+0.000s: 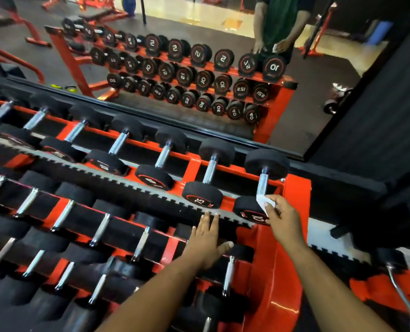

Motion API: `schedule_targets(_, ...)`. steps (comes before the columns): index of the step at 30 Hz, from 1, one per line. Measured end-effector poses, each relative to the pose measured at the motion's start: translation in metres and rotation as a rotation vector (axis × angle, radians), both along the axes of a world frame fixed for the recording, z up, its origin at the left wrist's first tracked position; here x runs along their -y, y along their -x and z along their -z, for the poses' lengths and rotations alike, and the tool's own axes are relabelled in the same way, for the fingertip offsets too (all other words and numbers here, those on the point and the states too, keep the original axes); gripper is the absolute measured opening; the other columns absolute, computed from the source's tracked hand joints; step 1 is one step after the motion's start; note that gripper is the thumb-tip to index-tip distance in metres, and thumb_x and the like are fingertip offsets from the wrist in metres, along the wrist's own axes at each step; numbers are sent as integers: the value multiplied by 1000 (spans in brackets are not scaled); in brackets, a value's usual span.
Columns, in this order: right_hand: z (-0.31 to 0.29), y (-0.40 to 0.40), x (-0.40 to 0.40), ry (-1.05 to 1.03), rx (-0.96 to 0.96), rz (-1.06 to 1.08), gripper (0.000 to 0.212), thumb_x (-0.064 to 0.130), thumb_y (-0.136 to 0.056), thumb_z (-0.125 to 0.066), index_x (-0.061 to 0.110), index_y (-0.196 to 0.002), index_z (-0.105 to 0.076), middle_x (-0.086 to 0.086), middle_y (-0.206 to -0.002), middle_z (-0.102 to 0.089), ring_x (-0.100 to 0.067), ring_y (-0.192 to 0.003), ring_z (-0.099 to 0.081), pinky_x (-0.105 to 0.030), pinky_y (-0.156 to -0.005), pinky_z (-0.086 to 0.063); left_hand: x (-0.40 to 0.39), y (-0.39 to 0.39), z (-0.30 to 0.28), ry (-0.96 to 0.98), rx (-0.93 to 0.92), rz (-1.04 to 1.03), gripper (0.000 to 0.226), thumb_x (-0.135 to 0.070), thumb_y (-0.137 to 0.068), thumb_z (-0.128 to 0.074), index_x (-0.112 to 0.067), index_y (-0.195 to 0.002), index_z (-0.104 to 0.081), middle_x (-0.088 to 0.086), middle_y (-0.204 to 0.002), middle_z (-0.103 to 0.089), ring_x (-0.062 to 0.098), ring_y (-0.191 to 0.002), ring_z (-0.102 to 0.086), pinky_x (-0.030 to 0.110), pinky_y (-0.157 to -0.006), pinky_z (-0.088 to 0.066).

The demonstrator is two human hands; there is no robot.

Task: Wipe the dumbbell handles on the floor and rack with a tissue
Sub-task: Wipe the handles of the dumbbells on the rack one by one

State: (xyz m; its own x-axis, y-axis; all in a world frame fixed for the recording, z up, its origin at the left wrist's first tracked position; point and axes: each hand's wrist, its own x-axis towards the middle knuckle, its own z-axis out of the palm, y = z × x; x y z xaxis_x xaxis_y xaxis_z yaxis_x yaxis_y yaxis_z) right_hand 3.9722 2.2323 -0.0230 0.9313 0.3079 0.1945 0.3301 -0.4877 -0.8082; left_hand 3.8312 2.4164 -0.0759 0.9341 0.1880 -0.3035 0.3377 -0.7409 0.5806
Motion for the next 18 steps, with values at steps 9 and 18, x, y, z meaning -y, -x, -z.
schedule_targets(9, 3, -11, 27, -94, -200, 79, 32, 11, -94, -64, 41, -91, -74, 1, -96, -76, -25, -91, -74, -49, -79, -62, 27, 0, -20, 25, 67, -1, 97, -64, -96, -49, -19, -162, 6, 11, -168, 15, 23, -156, 10, 47, -126, 1)
schedule_targets(18, 22, -113, 37, 158, 155, -317, 36, -6, -88, -60, 13, -114, -75, 0, -116, -74, -15, -109, -68, -17, -96, -44, 86, -94, -18, -114, 151, -185, 98, -68, -94, -48, -19, -162, 2, 8, -169, 10, 21, -156, 8, 46, -126, 0)
